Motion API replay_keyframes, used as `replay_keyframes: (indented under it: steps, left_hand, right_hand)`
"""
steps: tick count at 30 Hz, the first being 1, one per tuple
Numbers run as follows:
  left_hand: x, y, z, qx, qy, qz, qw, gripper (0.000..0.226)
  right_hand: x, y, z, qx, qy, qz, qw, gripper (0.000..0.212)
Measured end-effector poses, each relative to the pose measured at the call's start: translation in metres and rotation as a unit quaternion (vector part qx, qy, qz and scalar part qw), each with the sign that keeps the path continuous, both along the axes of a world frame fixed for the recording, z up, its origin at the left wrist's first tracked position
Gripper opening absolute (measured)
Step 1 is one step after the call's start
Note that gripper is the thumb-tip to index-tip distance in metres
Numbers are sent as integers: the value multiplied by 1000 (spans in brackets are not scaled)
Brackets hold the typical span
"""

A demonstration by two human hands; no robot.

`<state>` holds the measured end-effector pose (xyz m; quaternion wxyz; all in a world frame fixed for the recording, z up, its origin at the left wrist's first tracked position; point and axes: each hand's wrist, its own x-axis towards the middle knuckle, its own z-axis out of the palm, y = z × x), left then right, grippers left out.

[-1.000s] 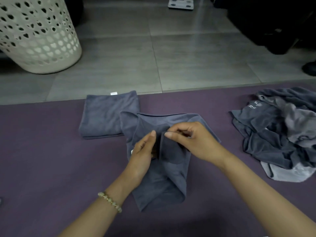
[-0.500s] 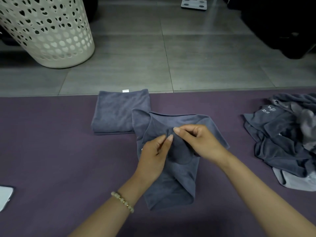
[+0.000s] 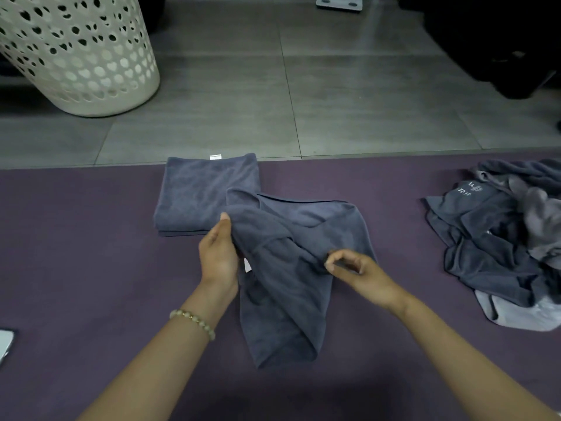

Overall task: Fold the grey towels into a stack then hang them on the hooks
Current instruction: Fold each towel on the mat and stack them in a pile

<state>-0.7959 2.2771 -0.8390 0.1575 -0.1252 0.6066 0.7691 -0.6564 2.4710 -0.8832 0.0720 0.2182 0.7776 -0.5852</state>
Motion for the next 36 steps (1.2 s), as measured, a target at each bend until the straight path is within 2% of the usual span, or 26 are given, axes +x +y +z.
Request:
replay_keyframes:
  steps: [4, 7, 9, 12, 16, 20, 25, 29, 33, 36]
  left_hand:
    - [-7, -9, -12, -58, 9, 19, 998, 31]
    - [-7, -13, -33, -78, -2, 13, 997, 35]
    - [-6, -11, -45, -101, 1, -13, 995, 28]
    - [-2, 1, -54, -135, -8, -69, 988, 27]
    - [3, 13, -61, -191, 24, -113, 975, 37]
    - [0, 17, -60, -207, 43, -108, 971, 40]
    - [-6, 20, -56, -166, 9, -73, 983, 40]
    - [-15, 15, -63, -190, -13, -59, 980, 44]
    - [-20, 6, -74, -288, 0, -130, 949, 35]
    - [-16, -1, -84, -301, 30, -222, 927, 48]
  right_hand:
    - [1, 9, -18, 29, 7, -32, 999, 25]
    - [8, 24, -43, 80, 3, -126, 989, 34]
    - [15, 33, -54, 108, -12, -169, 980, 38]
    - [21, 43, -67, 138, -54, -174, 974, 40]
    - [24, 53, -82, 159, -107, -181, 965, 43]
    - [22, 64, -90, 123, -118, -208, 963, 29]
    - [19, 68, -91, 80, -114, -210, 968, 19]
    - [15, 60, -71, 39, -66, -216, 973, 22]
    - [1, 53, -38, 50, 5, -159, 986, 35]
    - [-20, 43, -11, 64, 28, -83, 994, 39]
